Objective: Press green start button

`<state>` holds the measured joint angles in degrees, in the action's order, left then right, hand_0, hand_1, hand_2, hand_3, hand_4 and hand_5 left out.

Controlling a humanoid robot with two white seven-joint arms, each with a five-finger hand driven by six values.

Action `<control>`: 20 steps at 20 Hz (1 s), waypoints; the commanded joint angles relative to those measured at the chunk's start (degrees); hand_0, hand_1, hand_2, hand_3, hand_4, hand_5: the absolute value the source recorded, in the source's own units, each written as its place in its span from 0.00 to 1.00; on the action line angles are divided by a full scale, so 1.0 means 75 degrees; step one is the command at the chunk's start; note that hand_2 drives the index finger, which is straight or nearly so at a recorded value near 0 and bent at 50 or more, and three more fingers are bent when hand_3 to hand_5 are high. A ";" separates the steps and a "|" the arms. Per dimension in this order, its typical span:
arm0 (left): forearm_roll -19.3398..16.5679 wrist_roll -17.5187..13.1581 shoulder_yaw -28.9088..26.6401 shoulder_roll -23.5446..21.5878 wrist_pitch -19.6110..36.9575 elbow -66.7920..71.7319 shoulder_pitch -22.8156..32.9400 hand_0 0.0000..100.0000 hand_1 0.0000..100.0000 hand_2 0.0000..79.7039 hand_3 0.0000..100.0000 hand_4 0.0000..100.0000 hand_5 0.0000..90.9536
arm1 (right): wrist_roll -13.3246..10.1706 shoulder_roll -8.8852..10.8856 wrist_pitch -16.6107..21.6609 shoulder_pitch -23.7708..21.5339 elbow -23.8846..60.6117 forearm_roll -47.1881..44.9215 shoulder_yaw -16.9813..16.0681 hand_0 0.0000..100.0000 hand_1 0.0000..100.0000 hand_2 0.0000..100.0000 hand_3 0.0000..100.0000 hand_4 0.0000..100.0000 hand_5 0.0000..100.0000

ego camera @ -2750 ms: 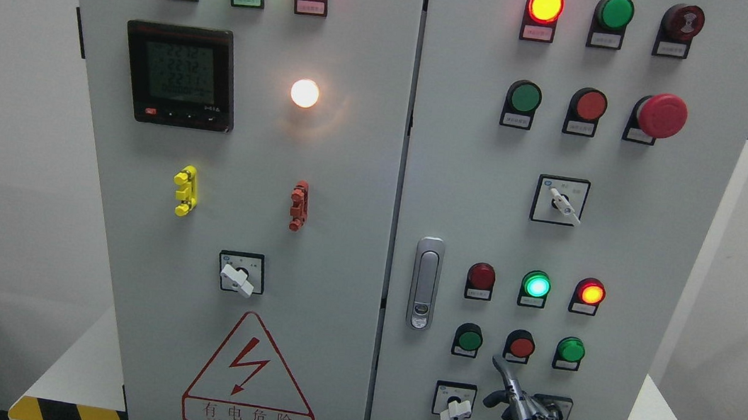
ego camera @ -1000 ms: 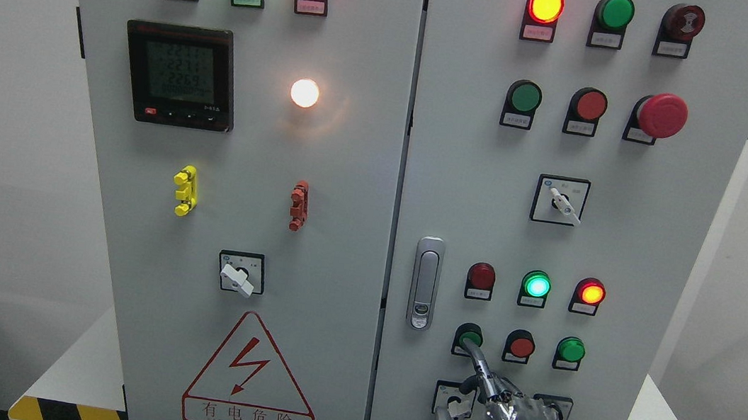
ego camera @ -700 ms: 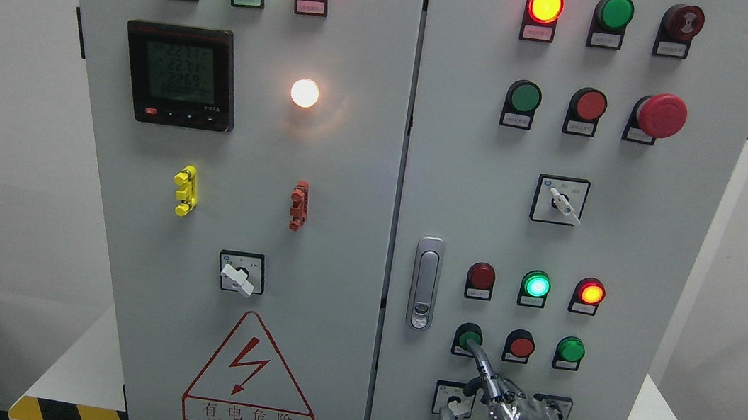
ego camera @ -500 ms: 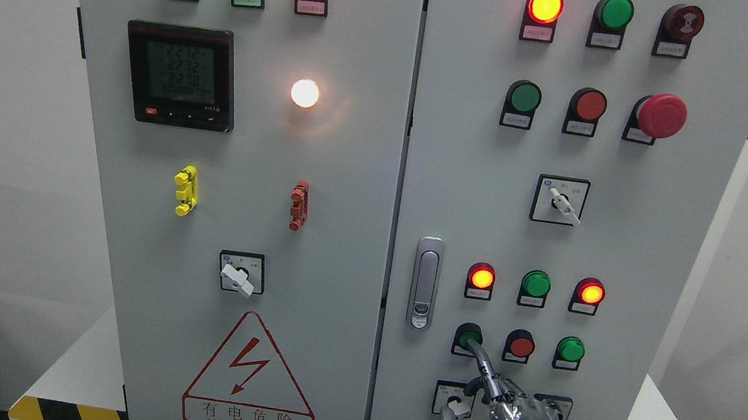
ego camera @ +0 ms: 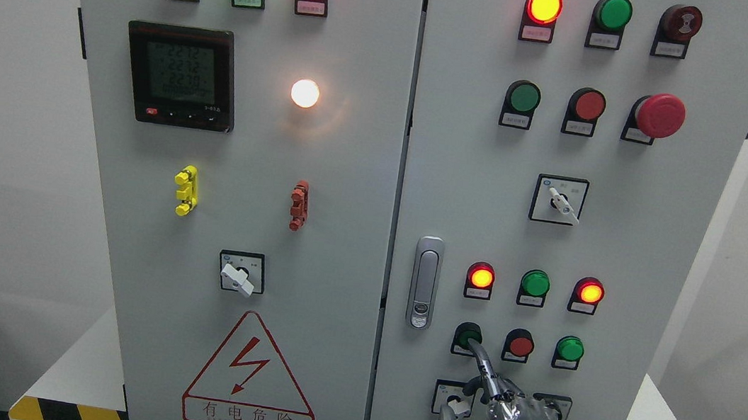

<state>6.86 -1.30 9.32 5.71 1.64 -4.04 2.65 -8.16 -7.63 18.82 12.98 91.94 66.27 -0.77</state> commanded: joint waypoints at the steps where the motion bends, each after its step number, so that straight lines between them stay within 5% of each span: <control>1: 0.0000 -0.0002 0.0000 0.0000 0.0004 -0.0001 -0.0001 0.12 0.56 0.00 0.00 0.00 0.00 | -0.0049 -0.0003 0.0068 -0.0043 0.0057 -0.0093 -0.0144 0.65 0.37 0.00 0.55 0.66 0.81; 14: 0.0000 -0.0002 0.0000 0.0000 0.0004 -0.0001 -0.0001 0.12 0.56 0.00 0.00 0.00 0.00 | -0.0060 -0.0003 0.0326 -0.0746 0.0830 -0.1264 -0.0132 0.83 0.38 0.00 0.56 0.65 0.78; 20: 0.0000 -0.0002 0.0000 0.0000 0.0004 -0.0001 -0.0001 0.12 0.56 0.00 0.00 0.00 0.00 | -0.0002 -0.0003 0.0350 -0.1285 0.1334 -0.2143 -0.0061 0.78 0.33 0.00 0.55 0.63 0.72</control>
<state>6.86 -1.30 9.32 5.71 1.64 -4.04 2.64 -8.69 -7.65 21.32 6.62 96.88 55.40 -0.14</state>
